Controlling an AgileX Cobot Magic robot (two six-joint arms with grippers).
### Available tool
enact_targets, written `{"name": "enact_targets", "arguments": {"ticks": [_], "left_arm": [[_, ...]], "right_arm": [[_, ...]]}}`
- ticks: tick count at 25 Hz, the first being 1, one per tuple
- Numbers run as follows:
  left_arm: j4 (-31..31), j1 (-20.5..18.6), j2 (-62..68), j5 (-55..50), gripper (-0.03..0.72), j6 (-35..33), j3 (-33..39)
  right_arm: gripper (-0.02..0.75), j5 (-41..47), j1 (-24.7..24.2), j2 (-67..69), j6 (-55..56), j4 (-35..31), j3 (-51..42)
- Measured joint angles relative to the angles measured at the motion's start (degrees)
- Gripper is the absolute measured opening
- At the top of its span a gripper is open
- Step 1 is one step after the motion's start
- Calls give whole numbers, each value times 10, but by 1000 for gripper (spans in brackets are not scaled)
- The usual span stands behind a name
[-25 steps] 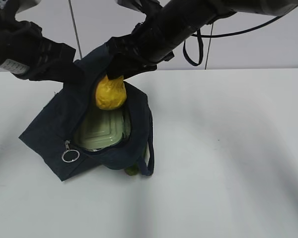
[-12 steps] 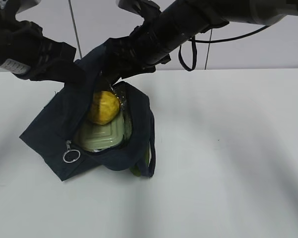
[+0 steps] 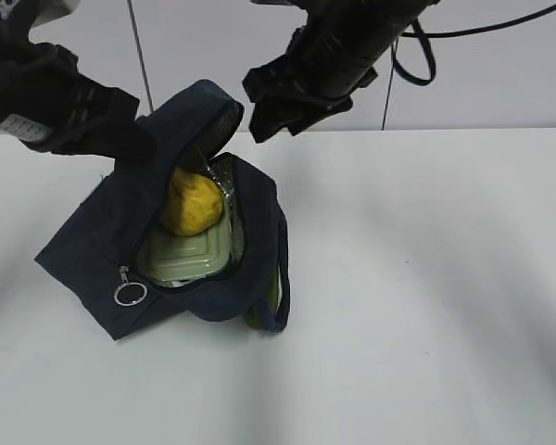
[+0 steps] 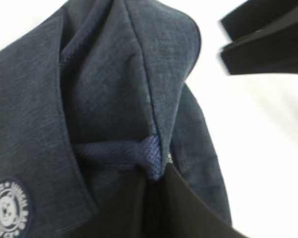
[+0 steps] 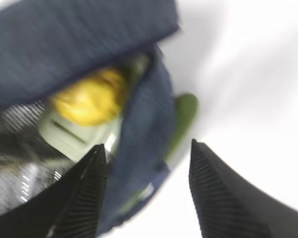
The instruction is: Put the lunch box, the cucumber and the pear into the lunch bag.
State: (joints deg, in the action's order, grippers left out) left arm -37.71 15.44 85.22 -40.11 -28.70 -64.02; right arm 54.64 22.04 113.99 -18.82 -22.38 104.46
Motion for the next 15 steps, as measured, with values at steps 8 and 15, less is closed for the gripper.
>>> {"name": "enact_targets", "arguments": {"ticks": [8, 15], "left_arm": [[62, -37, 0, -19, 4, 16, 0], [86, -52, 0, -37, 4, 18, -1]], "right_arm": [[363, 101, -2, -6, 44, 91, 2], [323, 139, -2, -6, 46, 96, 2]]}}
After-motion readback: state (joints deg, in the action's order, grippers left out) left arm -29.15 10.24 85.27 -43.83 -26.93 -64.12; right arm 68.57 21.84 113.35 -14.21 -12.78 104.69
